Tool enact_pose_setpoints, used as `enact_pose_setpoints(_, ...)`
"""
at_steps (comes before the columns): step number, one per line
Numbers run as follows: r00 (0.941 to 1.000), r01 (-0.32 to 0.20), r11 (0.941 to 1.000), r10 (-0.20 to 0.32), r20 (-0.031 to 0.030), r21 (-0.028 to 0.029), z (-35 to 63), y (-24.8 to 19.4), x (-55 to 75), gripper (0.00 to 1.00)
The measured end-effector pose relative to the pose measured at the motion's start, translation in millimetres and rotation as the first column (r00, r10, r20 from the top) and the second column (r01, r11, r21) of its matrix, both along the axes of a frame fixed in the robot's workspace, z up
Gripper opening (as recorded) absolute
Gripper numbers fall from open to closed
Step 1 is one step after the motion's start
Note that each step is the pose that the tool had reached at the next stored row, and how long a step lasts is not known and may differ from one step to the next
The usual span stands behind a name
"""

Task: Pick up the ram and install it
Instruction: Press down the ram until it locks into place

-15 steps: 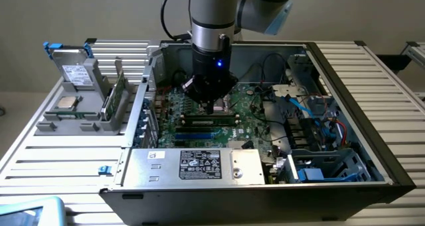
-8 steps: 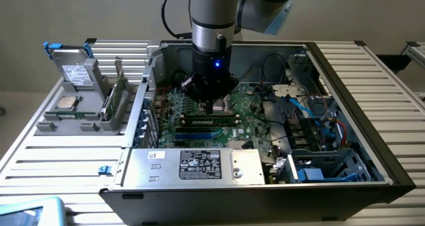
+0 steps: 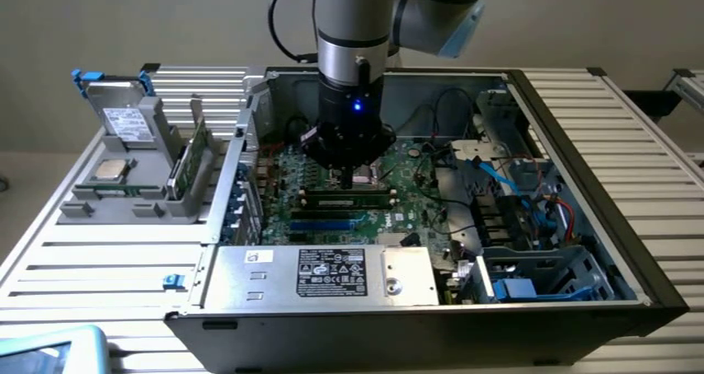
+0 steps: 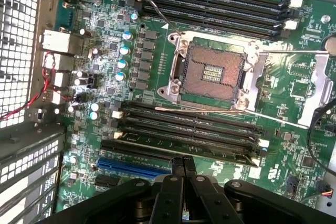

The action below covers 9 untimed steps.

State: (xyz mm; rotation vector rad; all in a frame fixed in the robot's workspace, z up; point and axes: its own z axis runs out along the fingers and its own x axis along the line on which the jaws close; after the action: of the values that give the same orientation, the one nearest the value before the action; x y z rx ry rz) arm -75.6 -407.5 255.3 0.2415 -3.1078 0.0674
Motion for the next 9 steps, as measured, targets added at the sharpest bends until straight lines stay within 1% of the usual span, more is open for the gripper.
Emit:
enact_pose_setpoints(5,0.9987,0.05,0.9987,-0.05,0.0069,-0.0052,0.0,0.0,0.0,0.11)
enact_pose_setpoints(9,0.9957,0.092,0.9958,-0.091,0.0131,-0.009,0.0,0.0,0.0,0.11)
